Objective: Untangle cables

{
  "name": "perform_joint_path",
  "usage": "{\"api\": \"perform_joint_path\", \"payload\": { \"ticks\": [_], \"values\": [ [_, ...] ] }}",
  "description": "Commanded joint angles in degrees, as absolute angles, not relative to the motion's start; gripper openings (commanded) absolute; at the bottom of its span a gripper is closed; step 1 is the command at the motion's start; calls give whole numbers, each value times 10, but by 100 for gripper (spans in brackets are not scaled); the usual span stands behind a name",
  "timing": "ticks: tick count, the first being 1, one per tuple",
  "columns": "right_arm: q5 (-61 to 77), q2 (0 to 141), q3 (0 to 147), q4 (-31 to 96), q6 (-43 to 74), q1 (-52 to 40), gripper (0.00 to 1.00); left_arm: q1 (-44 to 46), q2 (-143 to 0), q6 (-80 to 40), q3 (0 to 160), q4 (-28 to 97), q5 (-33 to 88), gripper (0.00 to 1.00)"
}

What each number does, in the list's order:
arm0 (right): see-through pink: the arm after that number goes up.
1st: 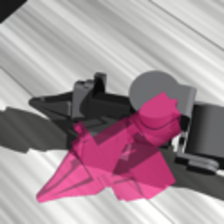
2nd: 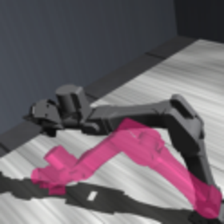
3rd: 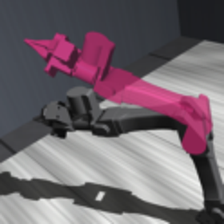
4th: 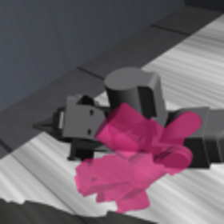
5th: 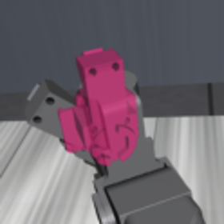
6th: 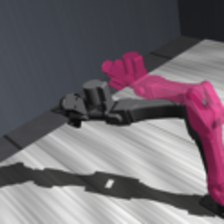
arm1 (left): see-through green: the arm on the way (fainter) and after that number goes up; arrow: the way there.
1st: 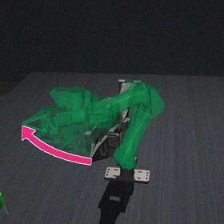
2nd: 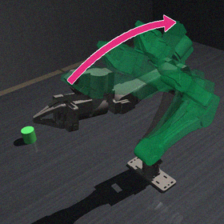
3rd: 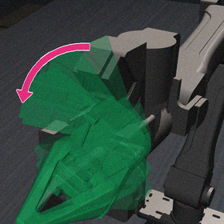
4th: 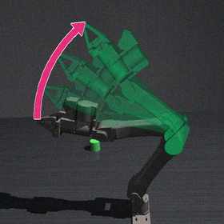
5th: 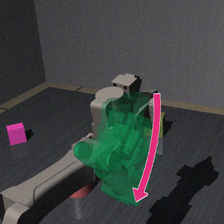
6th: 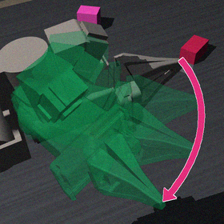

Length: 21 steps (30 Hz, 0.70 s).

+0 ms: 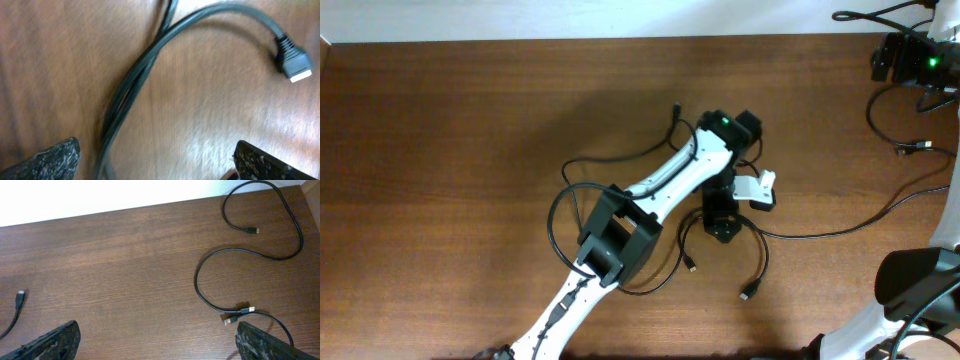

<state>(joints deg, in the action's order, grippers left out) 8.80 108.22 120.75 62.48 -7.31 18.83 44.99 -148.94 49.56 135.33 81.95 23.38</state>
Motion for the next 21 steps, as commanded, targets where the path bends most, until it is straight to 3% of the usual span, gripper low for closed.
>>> {"api": "perform_joint_path", "payload": {
  "ticks": [1, 2, 3, 4, 5, 10, 14, 21],
  "values": [
    [83, 1071, 1216, 627, -81, 189, 99, 465, -1507, 511, 1351, 810, 240, 98],
    [83, 1071, 1216, 628, -81, 189, 99, 466, -1507, 511, 1351, 808, 240, 93],
    [83, 1071, 1216, 628, -81, 189, 99, 466, -1507, 511, 1351, 808, 240, 72],
    [83, 1071, 1216, 628, -81, 189, 99, 466, -1507, 510, 1351, 808, 240, 16],
    [83, 1071, 1216, 628, -81, 189, 99, 466, -1507, 507, 1351, 808, 239, 1],
    [83, 1071, 1216, 628, -81, 189, 99, 465, -1506, 478, 1360, 811, 220, 0],
    [83, 1071, 1216, 632, -81, 189, 99, 455, -1484, 456, 1484, 870, 195, 0],
    [83, 1071, 1216, 636, -81, 189, 99, 371, -1391, 313, 1693, 891, -24, 0]
  ]
}}
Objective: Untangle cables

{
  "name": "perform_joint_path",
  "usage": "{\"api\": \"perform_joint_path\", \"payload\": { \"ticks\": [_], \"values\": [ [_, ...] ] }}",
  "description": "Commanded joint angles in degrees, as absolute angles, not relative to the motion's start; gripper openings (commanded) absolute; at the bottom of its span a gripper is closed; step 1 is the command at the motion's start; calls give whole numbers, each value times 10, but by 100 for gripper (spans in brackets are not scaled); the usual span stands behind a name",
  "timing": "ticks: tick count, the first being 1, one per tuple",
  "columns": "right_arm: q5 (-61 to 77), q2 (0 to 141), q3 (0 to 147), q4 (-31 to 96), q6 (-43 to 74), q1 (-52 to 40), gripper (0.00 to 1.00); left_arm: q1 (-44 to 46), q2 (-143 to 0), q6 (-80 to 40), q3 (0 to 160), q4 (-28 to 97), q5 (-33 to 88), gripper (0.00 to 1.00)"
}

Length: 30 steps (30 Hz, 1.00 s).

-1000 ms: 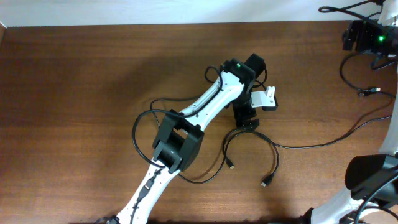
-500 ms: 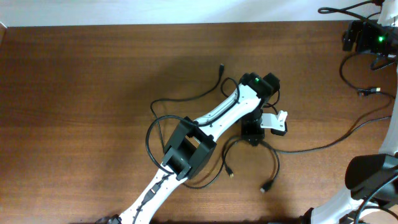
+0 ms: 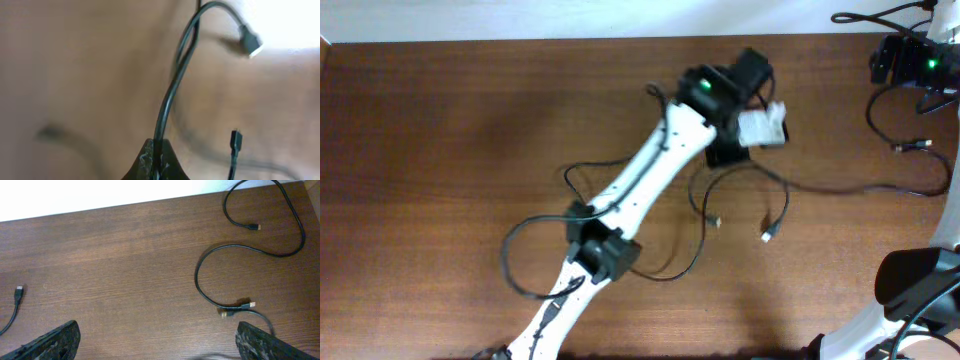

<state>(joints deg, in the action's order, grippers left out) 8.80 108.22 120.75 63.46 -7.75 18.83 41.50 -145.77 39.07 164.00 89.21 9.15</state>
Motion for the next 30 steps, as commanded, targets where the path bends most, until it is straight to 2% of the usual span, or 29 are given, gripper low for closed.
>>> {"api": "perform_joint_path", "payload": {
  "ticks": [1, 4, 5, 8, 12, 16, 18, 21, 25, 28, 30],
  "values": [
    [83, 1071, 1216, 637, -81, 189, 99, 352, -1379, 294, 1701, 890, -51, 0],
    [83, 1071, 1216, 636, -81, 189, 99, 272, -1355, 246, 1703, 896, -80, 0],
    [83, 1071, 1216, 636, -81, 189, 99, 222, -1352, 218, 1703, 910, -79, 0],
    [83, 1071, 1215, 636, -81, 189, 99, 175, -1351, 206, 1704, 949, -76, 0],
    [83, 1071, 1215, 636, -81, 189, 99, 172, -1306, 169, 1704, 935, -86, 0],
    [84, 1071, 1215, 636, -81, 188, 99, 175, -1160, 78, 1704, 823, -54, 0],
    [86, 1072, 1213, 636, -80, 188, 99, 173, -1108, 70, 1704, 799, -55, 0],
    [152, 1073, 1209, 636, -81, 187, 99, 173, -1055, 56, 1704, 798, -74, 0],
    [152, 1073, 1208, 637, -81, 184, 99, 173, -1020, 29, 1704, 795, -131, 0],
    [152, 1073, 1208, 637, -81, 184, 99, 174, -1049, 17, 1697, 790, -73, 0],
    [152, 1073, 1208, 637, -81, 183, 99, 175, -1096, 5, 1692, 762, 26, 0]
  ]
}}
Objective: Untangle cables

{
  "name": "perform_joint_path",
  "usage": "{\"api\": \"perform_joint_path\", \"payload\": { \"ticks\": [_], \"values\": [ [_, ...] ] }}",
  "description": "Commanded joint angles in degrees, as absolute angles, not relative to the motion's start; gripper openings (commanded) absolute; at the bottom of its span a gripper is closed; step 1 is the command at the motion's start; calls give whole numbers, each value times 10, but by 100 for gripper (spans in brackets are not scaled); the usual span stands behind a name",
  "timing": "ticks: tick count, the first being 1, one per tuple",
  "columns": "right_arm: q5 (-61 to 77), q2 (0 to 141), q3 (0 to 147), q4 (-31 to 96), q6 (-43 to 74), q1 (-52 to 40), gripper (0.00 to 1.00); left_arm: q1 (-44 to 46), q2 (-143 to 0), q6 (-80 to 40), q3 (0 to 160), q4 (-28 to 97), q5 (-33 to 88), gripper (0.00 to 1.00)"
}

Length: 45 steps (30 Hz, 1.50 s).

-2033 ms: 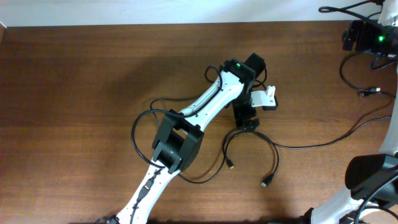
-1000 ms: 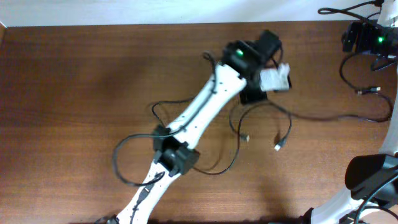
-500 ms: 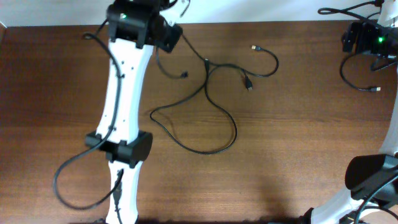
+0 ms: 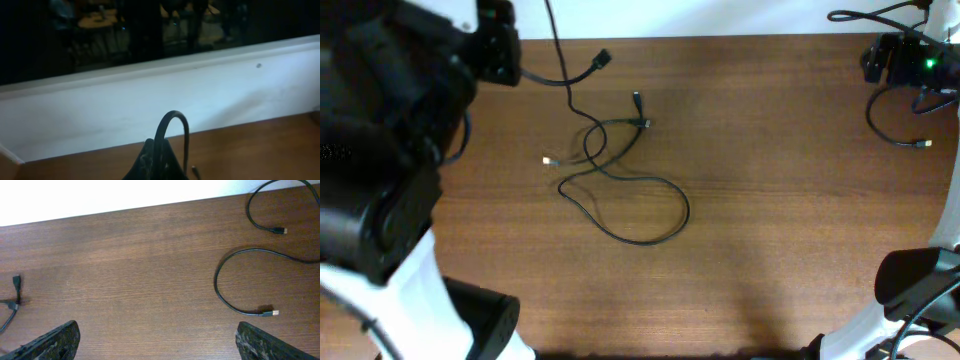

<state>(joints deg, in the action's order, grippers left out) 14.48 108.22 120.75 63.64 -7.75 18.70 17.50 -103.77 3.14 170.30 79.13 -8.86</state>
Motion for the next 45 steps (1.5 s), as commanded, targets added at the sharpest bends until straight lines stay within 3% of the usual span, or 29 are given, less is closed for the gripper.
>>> {"api": "perform_joint_path", "payload": {
  "ticks": [1, 3, 11, 25, 34, 42, 44, 45],
  "values": [
    [152, 1073, 1208, 637, -81, 183, 99, 175, -1115, -5, 1692, 747, 62, 0],
    [152, 1073, 1208, 637, -81, 184, 99, 190, -1167, -35, 1692, 688, 157, 0],
    [144, 1073, 1207, 641, -81, 184, 99, 309, -1195, -43, 1692, 568, 161, 0],
    [102, 1073, 1207, 632, -81, 184, 99, 349, -1352, -43, 1691, 629, 162, 0],
    [86, 1073, 1208, 626, -81, 186, 99, 438, -1417, -43, 1687, 620, 169, 0],
    [74, 1060, 1235, 613, -55, 285, 99, 422, -1432, -43, 1687, 622, 122, 0],
    [144, 1059, 1235, 613, -55, 314, 99, 421, -1432, -43, 1687, 620, 122, 0],
    [153, 1059, 1235, 614, -55, 319, 99, 422, -1432, -43, 1687, 620, 122, 14]
  ]
}}
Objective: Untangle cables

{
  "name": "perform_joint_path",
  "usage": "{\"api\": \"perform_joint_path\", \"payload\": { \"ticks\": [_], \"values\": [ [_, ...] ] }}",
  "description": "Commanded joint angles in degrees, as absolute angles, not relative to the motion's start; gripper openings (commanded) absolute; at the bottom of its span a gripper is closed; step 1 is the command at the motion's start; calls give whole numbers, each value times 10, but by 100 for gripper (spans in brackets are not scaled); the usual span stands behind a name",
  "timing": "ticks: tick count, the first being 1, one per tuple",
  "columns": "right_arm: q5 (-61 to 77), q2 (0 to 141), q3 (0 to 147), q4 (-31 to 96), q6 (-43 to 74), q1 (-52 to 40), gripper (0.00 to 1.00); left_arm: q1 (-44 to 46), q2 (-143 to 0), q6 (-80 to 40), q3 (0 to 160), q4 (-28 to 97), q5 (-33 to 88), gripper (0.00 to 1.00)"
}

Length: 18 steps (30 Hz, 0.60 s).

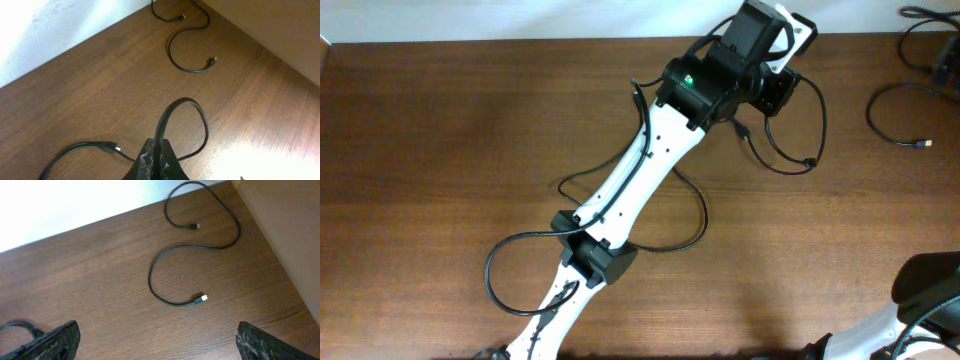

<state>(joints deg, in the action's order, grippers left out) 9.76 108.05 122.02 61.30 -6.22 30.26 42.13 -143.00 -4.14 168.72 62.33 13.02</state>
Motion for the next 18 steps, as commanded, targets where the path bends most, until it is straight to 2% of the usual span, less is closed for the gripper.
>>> {"api": "perform_joint_path", "payload": {
  "ticks": [1, 2, 7, 11, 18],
  "values": [
    [147, 1059, 1235, 615, -55, 320, 99, 422, -1432, -43, 1687, 620, 122, 44],
    [148, 1059, 1235, 616, -55, 319, 99, 422, -1435, -43, 1687, 620, 122, 99],
    [157, 1059, 1235, 621, -55, 314, 99, 417, -1434, -43, 1694, 618, 121, 99],
    [165, 1059, 1234, 622, -55, 276, 99, 346, -1359, -43, 1732, 642, 92, 99],
    [158, 1084, 1231, 657, -55, 97, 99, 238, -1228, -32, 1732, 724, -40, 99]
  ]
}}
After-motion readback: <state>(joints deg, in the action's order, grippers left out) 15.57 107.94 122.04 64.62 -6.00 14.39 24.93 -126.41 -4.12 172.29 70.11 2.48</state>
